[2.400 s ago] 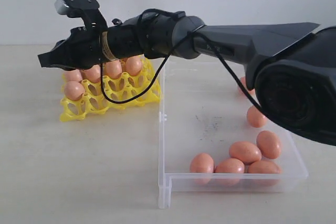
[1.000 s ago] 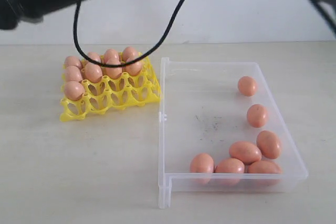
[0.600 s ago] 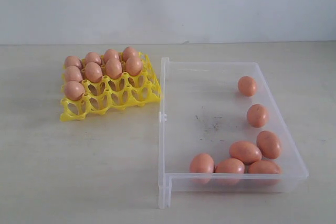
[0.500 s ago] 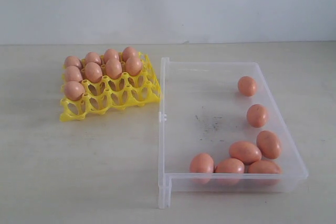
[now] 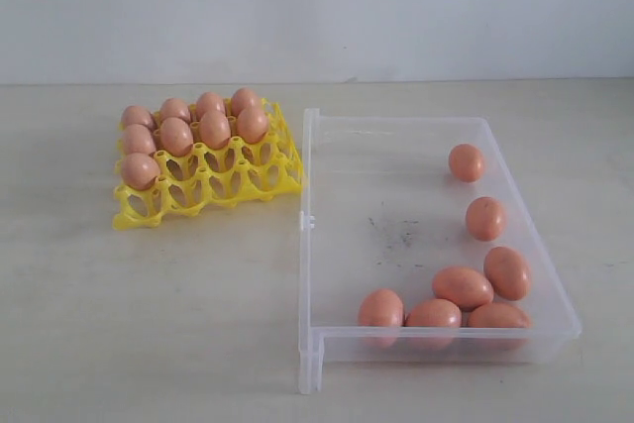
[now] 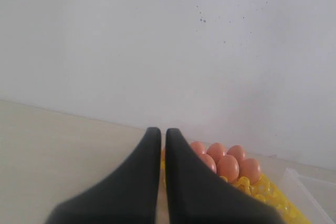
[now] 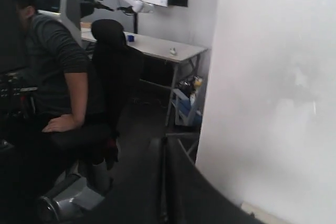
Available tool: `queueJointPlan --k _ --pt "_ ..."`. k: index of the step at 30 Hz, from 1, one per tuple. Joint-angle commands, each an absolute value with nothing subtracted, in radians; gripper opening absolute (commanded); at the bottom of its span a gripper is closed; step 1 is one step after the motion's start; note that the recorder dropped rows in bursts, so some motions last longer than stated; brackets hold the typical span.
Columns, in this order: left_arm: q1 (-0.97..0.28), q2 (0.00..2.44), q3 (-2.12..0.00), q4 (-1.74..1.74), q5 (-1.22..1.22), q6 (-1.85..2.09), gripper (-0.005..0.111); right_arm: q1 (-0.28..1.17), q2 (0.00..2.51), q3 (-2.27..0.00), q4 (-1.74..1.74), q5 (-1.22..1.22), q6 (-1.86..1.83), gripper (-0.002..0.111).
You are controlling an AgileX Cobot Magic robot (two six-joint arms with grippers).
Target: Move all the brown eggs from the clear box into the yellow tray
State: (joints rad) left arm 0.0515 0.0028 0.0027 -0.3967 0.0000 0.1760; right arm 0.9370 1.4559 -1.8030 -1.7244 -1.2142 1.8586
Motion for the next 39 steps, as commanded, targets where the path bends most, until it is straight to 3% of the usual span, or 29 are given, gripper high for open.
queueJointPlan --k 1,4,7,12,17,21,26,29,31,34,39 --pt "0.047 0.000 0.000 -0.400 0.000 0.185 0.004 1.085 1.465 -1.783 -1.744 -1.104 1.694 0.000" --pt "0.047 0.000 0.000 -0.400 0.000 0.185 0.004 1.102 1.490 -1.773 -1.744 -1.098 1.509 0.000" --pt "0.047 0.000 0.000 -0.400 0.000 0.185 0.004 1.106 1.487 -1.773 -1.744 -0.812 1.311 0.000" --pt "0.047 0.000 0.000 -0.400 0.000 0.185 0.004 1.264 1.479 -1.773 -1.737 0.567 0.959 0.000" --pt "0.047 0.000 0.000 -0.400 0.000 0.185 0.004 1.249 1.471 -1.773 -1.345 1.178 0.291 0.000" --pt "0.047 0.000 0.000 -0.400 0.000 0.185 0.004 1.022 1.342 -1.708 -0.750 1.092 0.208 0.000" --pt "0.047 0.000 0.000 -0.400 0.000 0.185 0.004 0.890 1.221 -1.459 -0.676 1.156 0.212 0.000" --pt "0.047 0.000 0.000 -0.400 0.000 0.185 0.004 0.771 1.182 -1.227 -0.575 1.024 0.214 0.000" --pt "0.047 0.000 0.000 -0.400 0.000 0.185 0.004 0.700 1.226 -1.120 -0.407 0.896 0.025 0.000" --pt "0.047 0.000 0.000 -0.400 0.000 0.185 0.004 0.602 1.381 -1.082 -0.184 0.906 -0.261 0.000" --pt "0.047 0.000 0.000 -0.400 0.000 0.185 0.004 0.538 1.619 -1.082 -0.170 0.954 -0.492 0.000"
